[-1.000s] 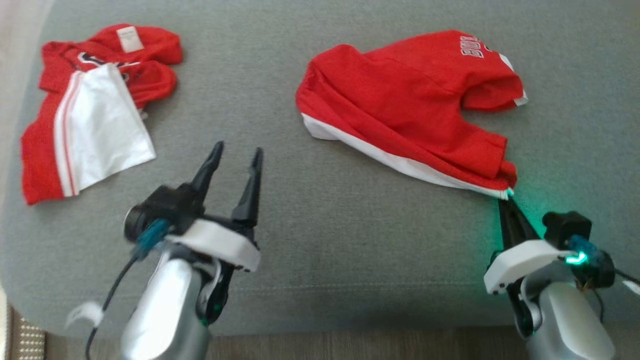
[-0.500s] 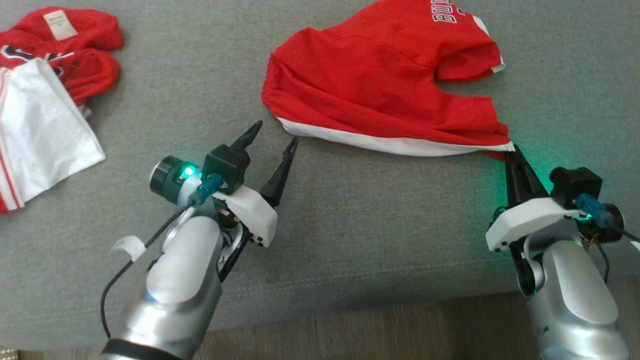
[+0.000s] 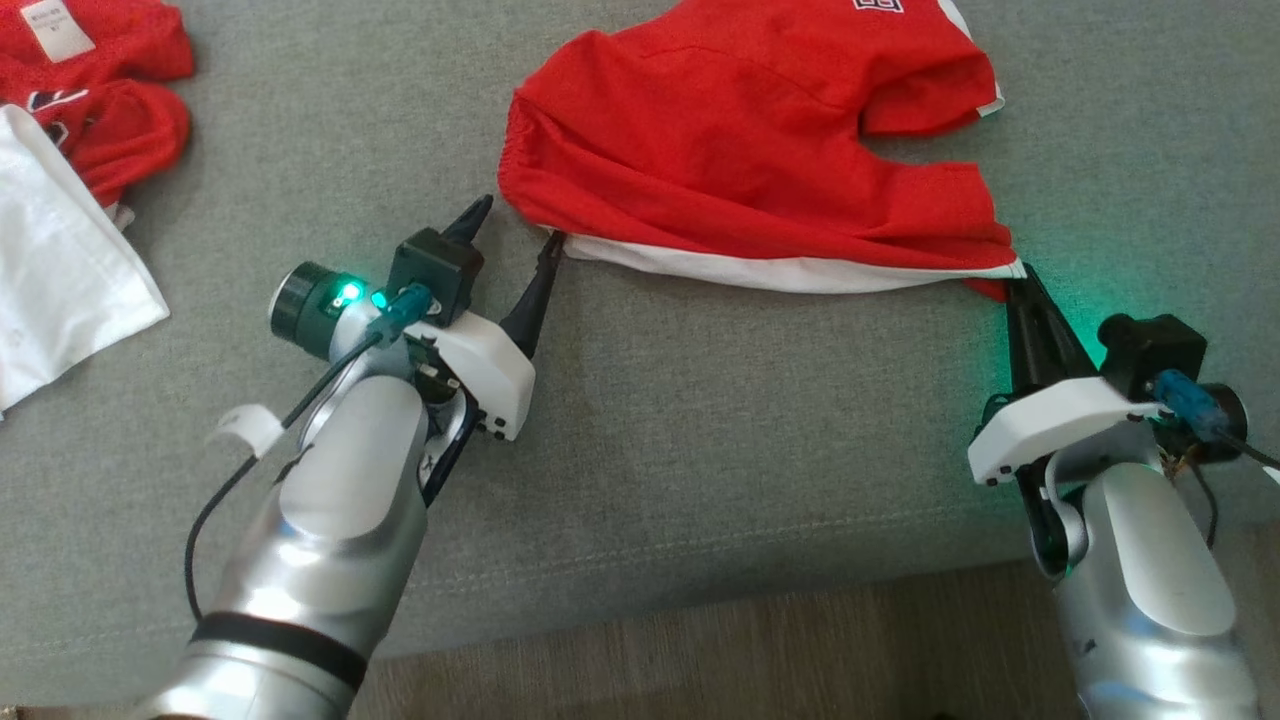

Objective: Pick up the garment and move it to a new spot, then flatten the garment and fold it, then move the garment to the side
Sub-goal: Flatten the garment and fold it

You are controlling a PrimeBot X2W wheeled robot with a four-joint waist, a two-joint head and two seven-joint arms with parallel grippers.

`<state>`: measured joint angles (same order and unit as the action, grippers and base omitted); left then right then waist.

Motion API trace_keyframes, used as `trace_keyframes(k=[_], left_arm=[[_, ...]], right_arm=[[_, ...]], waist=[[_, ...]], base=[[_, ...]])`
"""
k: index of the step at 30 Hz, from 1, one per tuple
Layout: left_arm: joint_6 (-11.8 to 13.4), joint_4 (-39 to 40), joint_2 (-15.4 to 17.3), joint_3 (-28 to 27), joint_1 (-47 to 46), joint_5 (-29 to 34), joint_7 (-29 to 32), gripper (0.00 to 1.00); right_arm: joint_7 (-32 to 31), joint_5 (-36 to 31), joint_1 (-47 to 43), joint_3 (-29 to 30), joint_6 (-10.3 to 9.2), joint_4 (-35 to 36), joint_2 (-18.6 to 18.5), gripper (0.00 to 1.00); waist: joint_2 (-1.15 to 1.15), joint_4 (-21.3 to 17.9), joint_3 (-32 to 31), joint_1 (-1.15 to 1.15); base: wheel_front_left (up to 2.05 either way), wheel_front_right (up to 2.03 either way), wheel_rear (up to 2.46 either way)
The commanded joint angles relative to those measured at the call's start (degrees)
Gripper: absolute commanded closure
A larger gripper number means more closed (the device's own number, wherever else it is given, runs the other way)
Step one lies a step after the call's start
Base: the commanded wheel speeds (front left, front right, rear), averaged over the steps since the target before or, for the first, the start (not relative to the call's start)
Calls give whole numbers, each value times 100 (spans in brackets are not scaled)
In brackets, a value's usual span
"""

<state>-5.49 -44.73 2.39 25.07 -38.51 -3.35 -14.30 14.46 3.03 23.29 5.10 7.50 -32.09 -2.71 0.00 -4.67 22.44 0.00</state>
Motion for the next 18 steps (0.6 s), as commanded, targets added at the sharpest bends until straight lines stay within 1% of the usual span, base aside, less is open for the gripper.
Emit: trace_keyframes(k=[1,15,16,17,18], left_arm=[[28,61,79,-136,-237,1,-70,0],[-123,-90,53,234,-479,-187,-70,0],[-135,-85,52,278,-490,-205,-70,13],[-146,-87,52,318,-496,-229,-70,76],[-154,-81,51,346,-500,-251,-70,100]], right_arm=[[54,31,151,-135,-1,194,-22,100],[54,52,219,-201,-1,239,-20,100],[54,56,223,-205,-1,239,-20,100],[54,60,226,-206,-1,239,-20,100],[54,62,227,-207,-1,239,-20,100]], waist=[[0,-3,35,0],[0,-33,140,0],[0,-35,142,0],[0,-36,142,0],[0,-35,138,0]], base=[[0,0,0],[0,0,0],[0,0,0],[0,0,0],[0,0,0]])
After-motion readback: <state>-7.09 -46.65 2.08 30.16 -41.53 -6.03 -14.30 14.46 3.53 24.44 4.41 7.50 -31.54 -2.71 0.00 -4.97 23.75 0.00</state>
